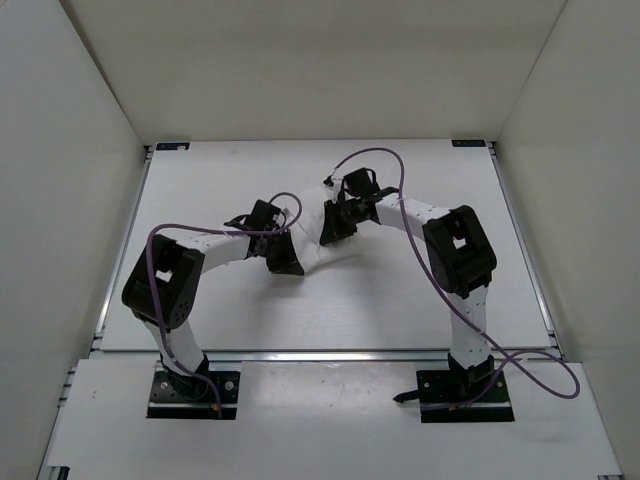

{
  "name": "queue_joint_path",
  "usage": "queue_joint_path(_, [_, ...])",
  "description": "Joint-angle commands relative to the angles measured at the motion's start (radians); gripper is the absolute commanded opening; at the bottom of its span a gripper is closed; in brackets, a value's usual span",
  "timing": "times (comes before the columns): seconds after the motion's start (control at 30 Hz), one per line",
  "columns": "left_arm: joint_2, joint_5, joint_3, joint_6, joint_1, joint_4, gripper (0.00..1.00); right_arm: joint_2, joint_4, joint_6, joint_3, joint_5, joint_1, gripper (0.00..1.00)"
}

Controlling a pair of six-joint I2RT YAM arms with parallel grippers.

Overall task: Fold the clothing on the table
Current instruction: Fold the skirt

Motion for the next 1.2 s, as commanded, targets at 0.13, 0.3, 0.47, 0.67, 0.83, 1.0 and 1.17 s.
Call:
queue_joint_path(0.13, [0.015,-0.03,0.012,0.04,0.056,-0.004,0.1,-0.094,-0.04,0.027,0.068,-0.033,-0.102,0.0])
queue_joint_path(0.3, [-0.069,0.015,0.156,0.124,0.094,-0.127,0.32,-0.293,-0.139,0.01,0.122,-0.062,-0.148,0.47])
queue_joint_path(0.47, [-0.166,-0.121,0.282,0.241,0.125,-0.285,0.71,-0.487,-0.168,-0.011,0.055,0.056,-0.22,0.8])
queue_joint_path(0.67, [-0.236,-0.46,0.334,0.383,0.087,-0.444,0.97,-0.54,-0.289,-0.042,-0.082,0.3,-0.292,0.99])
queue_joint_path(0.83, [-0.253,-0.576,0.308,0.411,0.079,-0.51,0.99,-0.448,-0.42,-0.091,-0.062,0.321,-0.315,0.99])
queue_joint_path(1.0, [-0.357,-0.545,0.218,0.396,0.096,-0.477,0.99,-0.415,-0.396,-0.143,-0.079,0.338,-0.271,0.99])
queue_joint_path(1.17, [-0.396,-0.557,0.179,0.394,0.107,-0.495,0.99,-0.438,-0.334,-0.145,-0.085,0.387,-0.238,0.99])
